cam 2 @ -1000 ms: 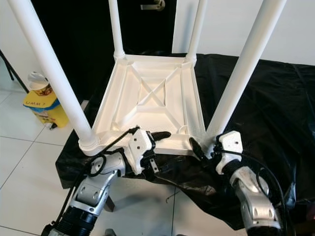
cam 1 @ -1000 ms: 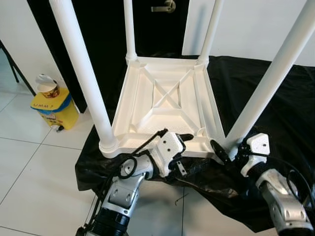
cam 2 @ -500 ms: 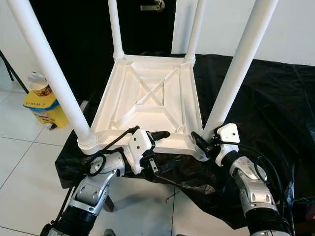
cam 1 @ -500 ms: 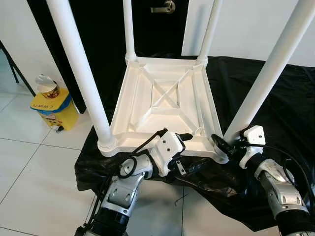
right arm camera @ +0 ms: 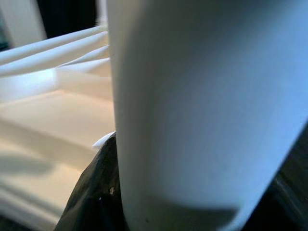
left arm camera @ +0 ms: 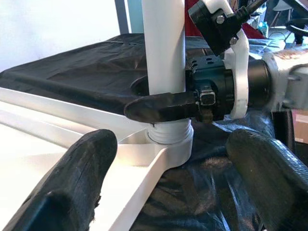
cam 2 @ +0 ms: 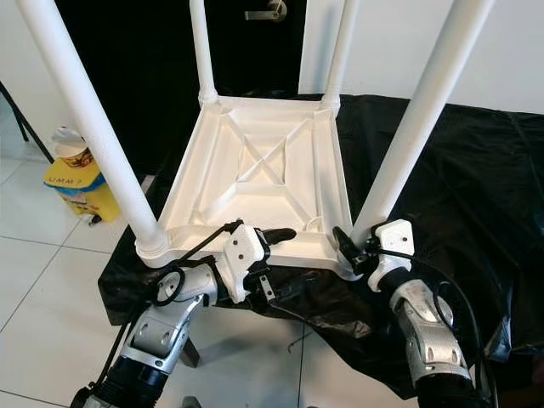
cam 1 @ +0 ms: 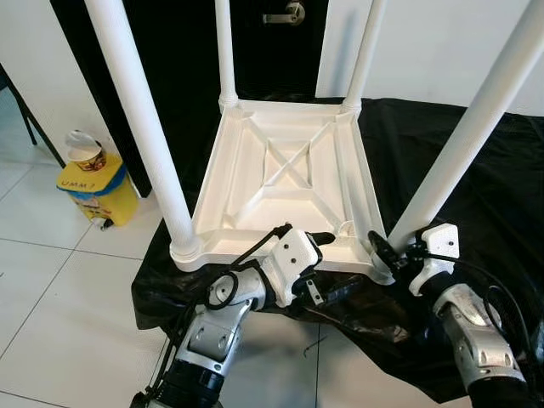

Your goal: Building children table

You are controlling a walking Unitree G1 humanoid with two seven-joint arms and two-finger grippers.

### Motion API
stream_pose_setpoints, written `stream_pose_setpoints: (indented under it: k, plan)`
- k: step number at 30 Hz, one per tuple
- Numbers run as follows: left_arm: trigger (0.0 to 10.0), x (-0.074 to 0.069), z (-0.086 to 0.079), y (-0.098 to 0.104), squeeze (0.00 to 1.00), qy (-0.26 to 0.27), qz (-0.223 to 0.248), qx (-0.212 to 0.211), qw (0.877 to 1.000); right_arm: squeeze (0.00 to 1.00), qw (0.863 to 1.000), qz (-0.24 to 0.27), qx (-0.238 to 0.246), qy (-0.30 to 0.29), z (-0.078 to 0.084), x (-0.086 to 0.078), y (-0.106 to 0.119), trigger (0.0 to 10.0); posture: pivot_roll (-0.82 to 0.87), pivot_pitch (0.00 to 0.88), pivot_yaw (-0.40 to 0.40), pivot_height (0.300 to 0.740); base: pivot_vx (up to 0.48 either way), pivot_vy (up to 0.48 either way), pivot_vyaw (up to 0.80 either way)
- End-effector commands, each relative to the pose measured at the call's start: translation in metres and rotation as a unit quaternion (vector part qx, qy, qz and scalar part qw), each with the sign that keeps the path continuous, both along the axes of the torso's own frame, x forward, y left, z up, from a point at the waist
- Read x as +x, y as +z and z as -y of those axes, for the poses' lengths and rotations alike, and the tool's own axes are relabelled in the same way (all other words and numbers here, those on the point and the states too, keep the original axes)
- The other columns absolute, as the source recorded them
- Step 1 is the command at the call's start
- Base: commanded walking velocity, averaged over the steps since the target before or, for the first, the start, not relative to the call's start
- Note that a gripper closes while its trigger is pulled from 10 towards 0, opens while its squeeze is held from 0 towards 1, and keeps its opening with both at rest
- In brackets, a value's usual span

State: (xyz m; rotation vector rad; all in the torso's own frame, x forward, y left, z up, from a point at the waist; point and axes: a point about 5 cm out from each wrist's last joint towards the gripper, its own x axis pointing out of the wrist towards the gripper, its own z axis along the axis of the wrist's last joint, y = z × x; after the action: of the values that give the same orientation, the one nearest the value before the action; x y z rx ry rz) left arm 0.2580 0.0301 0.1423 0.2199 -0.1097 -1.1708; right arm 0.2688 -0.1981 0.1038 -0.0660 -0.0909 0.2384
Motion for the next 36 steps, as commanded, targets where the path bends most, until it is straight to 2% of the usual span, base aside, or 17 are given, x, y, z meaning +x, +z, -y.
stream_pose_setpoints:
  k: [1,2,4,6,8,9,11,13,22,23,24,25,27,32,35,36]
  plan:
    - [10.0,0.001,0.002,0.0,0.0,0.033,-0.001,-0.01,0.999,0.0,0.999,-0.029,0.0,-0.045,-0.003,-0.007,-0.013,10.0,-0.06,0.001,-0.023,0.74,0.0,0.0,0.0]
    - [10.0,0.001,0.002,0.0,0.0,0.033,-0.001,-0.01,0.999,0.0,0.999,-0.029,0.0,-0.045,-0.003,-0.007,-0.013,10.0,-0.06,0.001,-0.023,0.74,0.0,0.0,0.0]
    - [10.0,0.002,0.003,0.0,0.0,0.03,-0.001,-0.01,0.999,0.0,0.993,-0.032,0.007,-0.114,-0.009,-0.01,-0.016,10.0,-0.07,0.0,-0.029,0.74,0.0,0.0,0.0]
    - [10.0,0.002,0.003,0.0,0.0,0.03,-0.001,-0.01,0.999,0.0,0.993,-0.032,0.007,-0.114,-0.009,-0.01,-0.016,10.0,-0.07,0.0,-0.029,0.74,0.0,0.0,0.0]
    - [10.0,0.004,0.004,0.001,0.0,0.033,0.002,-0.012,0.999,0.0,0.983,-0.037,0.023,-0.176,-0.014,-0.011,-0.019,10.0,-0.06,0.0,-0.038,0.74,0.0,0.0,0.0]
    - [10.0,0.005,0.005,0.002,0.0,0.035,0.003,-0.013,0.999,0.0,0.981,-0.039,0.032,-0.185,-0.02,-0.011,-0.02,10.0,-0.06,0.0,-0.039,0.74,0.0,0.0,0.0]
    - [10.0,0.005,0.005,0.002,0.0,0.036,0.003,-0.014,0.999,0.0,0.981,-0.04,0.037,-0.187,-0.024,-0.011,-0.02,10.0,-0.06,0.0,-0.039,0.74,0.0,0.0,0.0]
    - [10.0,0.005,0.005,0.002,0.0,0.037,0.003,-0.015,0.999,0.0,0.986,-0.029,0.034,-0.164,-0.032,-0.009,-0.016,10.0,-0.07,0.0,-0.037,0.74,0.0,0.0,0.0]
    - [10.0,0.007,0.004,0.002,0.0,0.034,0.012,-0.008,0.999,0.0,0.988,-0.023,0.039,-0.147,-0.036,-0.007,-0.011,10.0,-0.07,0.0,-0.044,0.74,0.0,0.0,0.0]
    - [10.0,0.009,0.004,0.003,0.0,0.036,0.013,-0.009,0.999,0.75,0.988,-0.02,0.034,-0.148,-0.036,-0.007,-0.01,10.0,-0.07,0.0,-0.044,0.74,0.0,0.0,0.0]
    - [10.0,0.009,0.004,0.003,0.0,0.036,0.013,-0.009,0.999,0.75,0.988,-0.02,0.034,-0.148,-0.036,-0.007,-0.01,10.0,-0.07,0.0,-0.044,0.74,0.0,0.0,0.0]
    - [10.0,0.01,0.004,0.003,0.0,0.038,0.014,-0.01,0.999,1.0,0.989,-0.011,0.031,-0.145,-0.033,-0.007,-0.006,10.0,-0.07,0.0,-0.045,0.74,0.0,0.0,0.0]
    - [10.0,0.01,0.004,0.003,0.0,0.038,0.014,-0.01,0.999,1.0,0.989,-0.011,0.031,-0.145,-0.033,-0.007,-0.006,10.0,-0.07,0.0,-0.045,0.74,0.0,0.0,0.0]
    - [10.0,0.009,0.005,0.003,0.0,0.036,0.014,-0.011,0.999,1.0,0.995,0.012,0.026,-0.094,-0.019,-0.01,0.004,10.0,-0.08,0.0,-0.042,0.74,0.0,0.0,0.0]
    - [10.0,0.009,0.004,0.003,0.0,0.036,0.013,-0.01,0.999,1.0,1.0,0.012,0.016,-0.021,-0.006,-0.014,0.008,10.0,-0.08,0.0,-0.037,0.74,0.0,0.0,0.0]
    - [10.0,0.009,0.004,0.003,0.0,0.036,0.013,-0.01,0.999,1.0,1.0,0.012,0.016,-0.021,-0.006,-0.014,0.008,10.0,-0.08,0.0,-0.037,0.74,0.0,0.0,0.0]
